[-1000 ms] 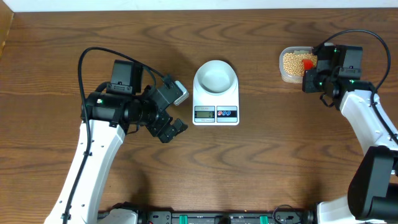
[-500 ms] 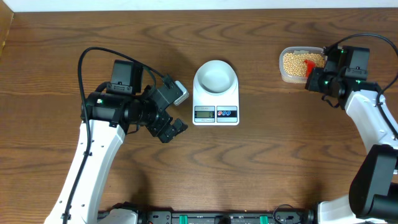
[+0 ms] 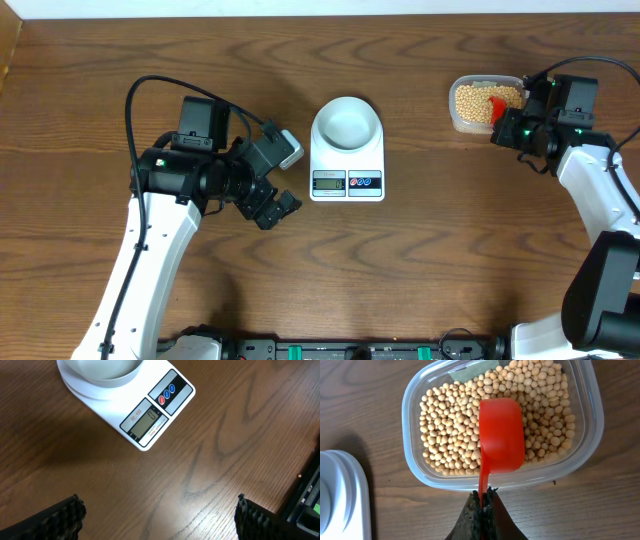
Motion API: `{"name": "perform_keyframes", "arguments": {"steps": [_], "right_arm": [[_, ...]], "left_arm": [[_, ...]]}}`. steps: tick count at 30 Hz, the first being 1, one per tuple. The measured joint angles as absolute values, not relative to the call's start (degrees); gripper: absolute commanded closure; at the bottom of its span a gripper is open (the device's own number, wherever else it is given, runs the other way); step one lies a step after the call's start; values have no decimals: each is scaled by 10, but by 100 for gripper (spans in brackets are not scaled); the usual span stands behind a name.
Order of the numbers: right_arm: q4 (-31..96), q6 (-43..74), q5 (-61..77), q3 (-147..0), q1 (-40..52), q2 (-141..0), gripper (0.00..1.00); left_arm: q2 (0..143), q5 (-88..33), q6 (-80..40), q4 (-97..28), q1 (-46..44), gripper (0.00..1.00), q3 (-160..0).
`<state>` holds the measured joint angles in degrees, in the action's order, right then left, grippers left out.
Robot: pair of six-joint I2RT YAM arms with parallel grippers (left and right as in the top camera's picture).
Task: Scoop item into bowl and weigh 50g on scale
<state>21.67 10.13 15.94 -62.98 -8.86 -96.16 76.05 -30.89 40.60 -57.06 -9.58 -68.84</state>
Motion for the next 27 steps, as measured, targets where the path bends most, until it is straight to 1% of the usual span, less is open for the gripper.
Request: {"name": "perform_keyframes", "arguments": {"steps": [13, 27], "right_arm": [[222, 120, 163, -630, -89, -962, 99], [233, 173, 172, -632, -95, -962, 99]], "left_arm": [[761, -309, 406, -571, -96, 2, -688], [761, -309, 406, -571, -96, 2, -688]]}}
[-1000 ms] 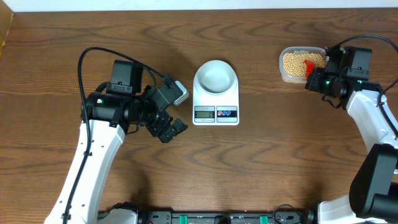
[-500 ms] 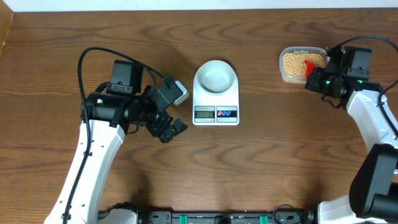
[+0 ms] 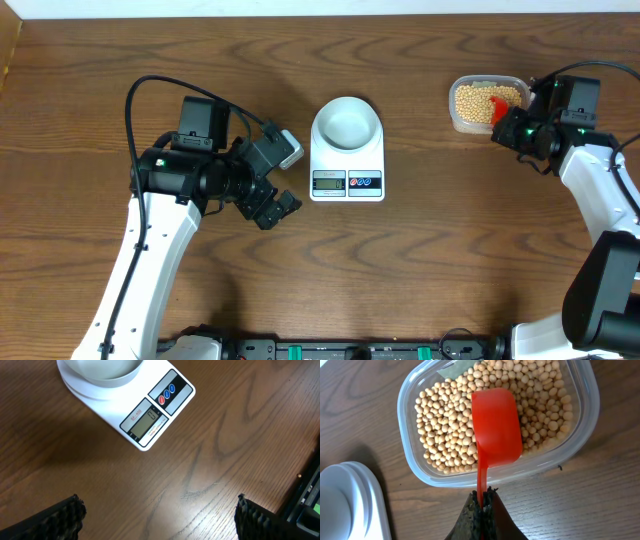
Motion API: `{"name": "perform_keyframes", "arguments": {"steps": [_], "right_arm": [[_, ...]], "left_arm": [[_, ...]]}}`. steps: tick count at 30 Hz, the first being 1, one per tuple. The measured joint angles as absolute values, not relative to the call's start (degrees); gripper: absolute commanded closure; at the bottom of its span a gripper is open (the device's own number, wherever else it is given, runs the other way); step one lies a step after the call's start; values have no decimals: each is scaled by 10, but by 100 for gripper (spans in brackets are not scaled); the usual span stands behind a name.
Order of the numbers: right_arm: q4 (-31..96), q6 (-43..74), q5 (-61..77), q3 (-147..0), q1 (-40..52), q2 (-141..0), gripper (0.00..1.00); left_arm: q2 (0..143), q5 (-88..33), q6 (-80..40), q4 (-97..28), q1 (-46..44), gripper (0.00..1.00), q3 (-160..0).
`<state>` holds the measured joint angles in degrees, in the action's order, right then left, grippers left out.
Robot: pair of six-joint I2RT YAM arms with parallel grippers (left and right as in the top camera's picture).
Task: Scoop item into bowl and weigh 50g on scale
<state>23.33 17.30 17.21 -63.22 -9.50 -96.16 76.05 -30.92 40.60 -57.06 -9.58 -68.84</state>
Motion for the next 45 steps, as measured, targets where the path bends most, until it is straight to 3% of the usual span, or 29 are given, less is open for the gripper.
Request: {"name": "perform_keyframes", "arguments": {"steps": [29, 45], "right_arm": [[238, 296, 186, -633, -101, -962, 99], [244, 320, 265, -633, -134, -964, 99]], "left_arm": [[761, -309, 406, -571, -96, 2, -688], [761, -309, 406, -571, -96, 2, -688]]}}
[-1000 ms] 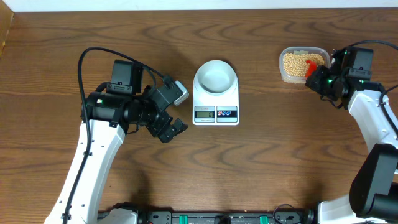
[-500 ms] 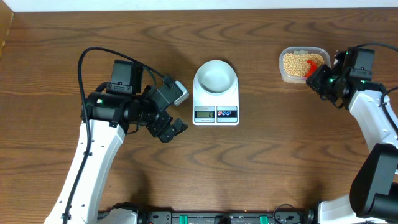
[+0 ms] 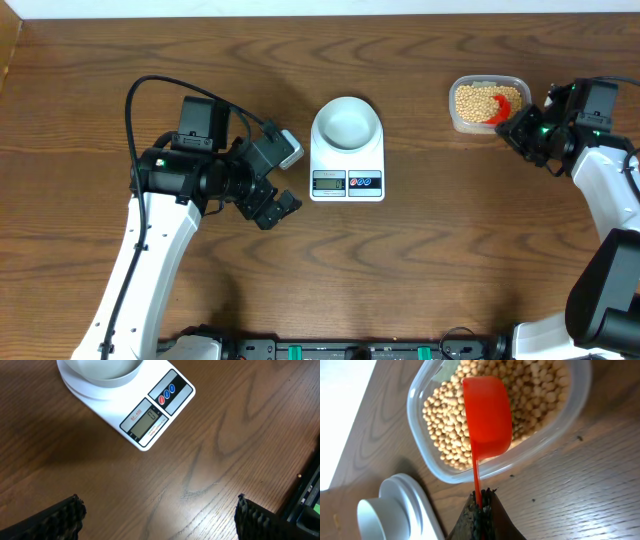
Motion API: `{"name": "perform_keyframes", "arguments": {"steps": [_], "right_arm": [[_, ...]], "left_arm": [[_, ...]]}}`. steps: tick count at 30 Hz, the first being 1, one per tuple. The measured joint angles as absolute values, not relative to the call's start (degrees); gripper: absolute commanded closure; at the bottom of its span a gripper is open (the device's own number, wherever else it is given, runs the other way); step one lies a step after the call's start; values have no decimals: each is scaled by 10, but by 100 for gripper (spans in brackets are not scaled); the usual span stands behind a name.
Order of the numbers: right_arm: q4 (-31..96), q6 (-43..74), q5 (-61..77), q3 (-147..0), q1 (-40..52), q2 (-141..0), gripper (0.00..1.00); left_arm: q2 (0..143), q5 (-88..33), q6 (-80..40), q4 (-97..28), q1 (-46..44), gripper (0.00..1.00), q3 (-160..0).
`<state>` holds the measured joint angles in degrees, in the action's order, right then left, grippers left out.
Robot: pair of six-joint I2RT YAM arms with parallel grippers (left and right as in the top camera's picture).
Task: Scoop item into bowl and weigh 50g on scale
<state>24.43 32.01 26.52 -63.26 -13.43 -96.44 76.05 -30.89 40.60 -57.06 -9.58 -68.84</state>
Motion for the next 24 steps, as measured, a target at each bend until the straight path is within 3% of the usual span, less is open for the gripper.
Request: {"name": "perform_keyframes", "arguments": {"steps": [24], "right_arm": [[246, 311, 347, -637, -134, -1027, 99]], "left_arm": [[761, -309, 406, -571, -96, 2, -688]]}}
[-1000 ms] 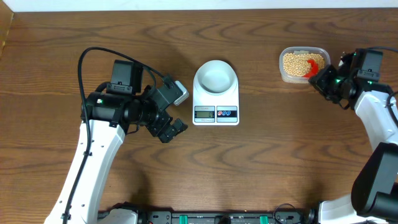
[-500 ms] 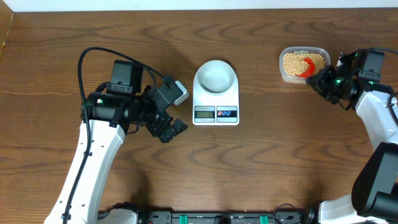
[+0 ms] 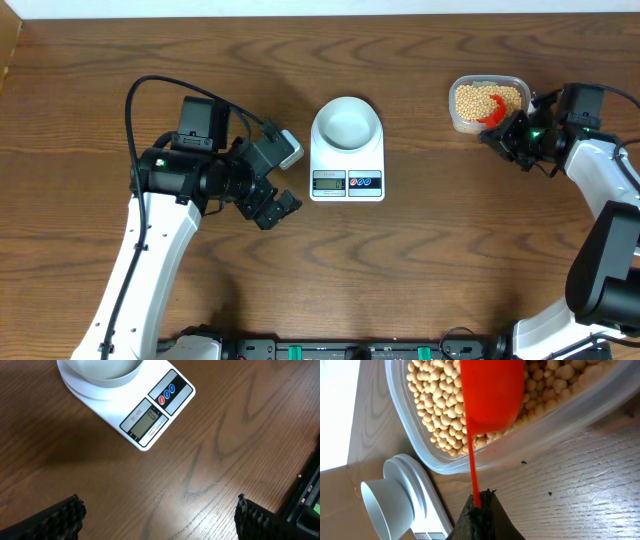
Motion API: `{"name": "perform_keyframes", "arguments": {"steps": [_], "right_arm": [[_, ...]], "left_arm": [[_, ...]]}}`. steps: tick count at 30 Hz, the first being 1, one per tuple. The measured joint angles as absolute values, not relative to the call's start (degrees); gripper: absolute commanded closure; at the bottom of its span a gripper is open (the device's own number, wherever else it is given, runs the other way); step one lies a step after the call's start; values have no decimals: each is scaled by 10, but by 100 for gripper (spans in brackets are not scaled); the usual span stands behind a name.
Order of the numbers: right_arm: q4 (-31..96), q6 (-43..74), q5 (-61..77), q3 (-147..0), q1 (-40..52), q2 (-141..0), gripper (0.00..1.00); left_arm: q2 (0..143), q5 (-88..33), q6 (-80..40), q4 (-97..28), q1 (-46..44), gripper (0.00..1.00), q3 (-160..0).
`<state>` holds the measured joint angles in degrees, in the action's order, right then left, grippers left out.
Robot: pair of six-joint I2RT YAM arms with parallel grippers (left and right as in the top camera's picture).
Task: Scoop item into bowl and weigh 50g on scale
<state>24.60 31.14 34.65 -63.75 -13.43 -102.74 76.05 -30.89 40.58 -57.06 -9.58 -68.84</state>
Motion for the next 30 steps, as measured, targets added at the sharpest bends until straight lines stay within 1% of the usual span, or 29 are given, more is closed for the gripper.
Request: {"name": "perform_keyframes", "arguments": {"steps": [12, 30], "right_arm": [[239, 299, 372, -637, -141, -1030, 99], [222, 239, 534, -637, -214, -1039, 99]], "left_arm": [[761, -309, 406, -571, -96, 2, -688], [761, -309, 406, -571, -96, 2, -688]]}}
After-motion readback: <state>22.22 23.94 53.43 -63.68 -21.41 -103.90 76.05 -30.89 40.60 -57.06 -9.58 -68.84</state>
